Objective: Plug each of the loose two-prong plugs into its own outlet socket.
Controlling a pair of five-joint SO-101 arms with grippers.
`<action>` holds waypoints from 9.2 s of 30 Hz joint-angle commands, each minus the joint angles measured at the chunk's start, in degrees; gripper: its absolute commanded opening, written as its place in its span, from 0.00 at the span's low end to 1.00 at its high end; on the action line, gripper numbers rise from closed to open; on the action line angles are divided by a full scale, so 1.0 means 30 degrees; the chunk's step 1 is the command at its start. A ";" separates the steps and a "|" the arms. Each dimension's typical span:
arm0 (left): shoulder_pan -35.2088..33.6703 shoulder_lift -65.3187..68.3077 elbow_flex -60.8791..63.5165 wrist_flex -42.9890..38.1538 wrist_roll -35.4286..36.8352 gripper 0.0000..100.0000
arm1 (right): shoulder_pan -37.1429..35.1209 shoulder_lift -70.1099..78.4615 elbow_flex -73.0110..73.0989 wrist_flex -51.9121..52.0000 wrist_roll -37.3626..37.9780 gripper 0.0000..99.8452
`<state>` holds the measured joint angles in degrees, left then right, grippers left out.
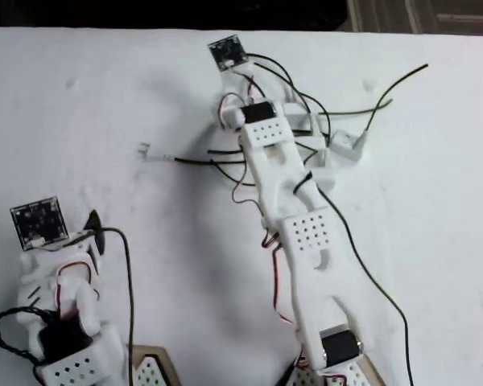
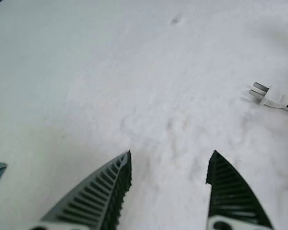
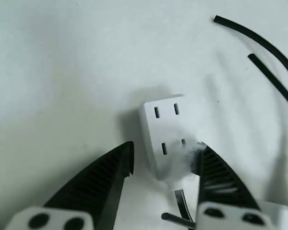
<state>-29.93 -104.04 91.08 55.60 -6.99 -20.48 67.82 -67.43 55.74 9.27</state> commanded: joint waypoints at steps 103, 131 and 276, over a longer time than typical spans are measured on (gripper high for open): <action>0.0630 -0.0190 0.0234 -0.0410 -0.0176 0.26 | -0.5114 -2.8908 3.5722 0.1480 -1.2044 0.14; 0.0630 -0.0190 0.0293 -0.0410 -0.0176 0.26 | -0.6081 -3.3480 3.3846 0.5788 -0.9172 0.20; 1.4491 2.7004 -1.2278 0.0322 -1.2542 0.37 | 0.7165 -3.8256 4.0615 0.1245 -0.7853 0.02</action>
<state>11.91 -25.19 56.70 59.38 -44.26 1.32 -46.64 54.77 60.31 -14.11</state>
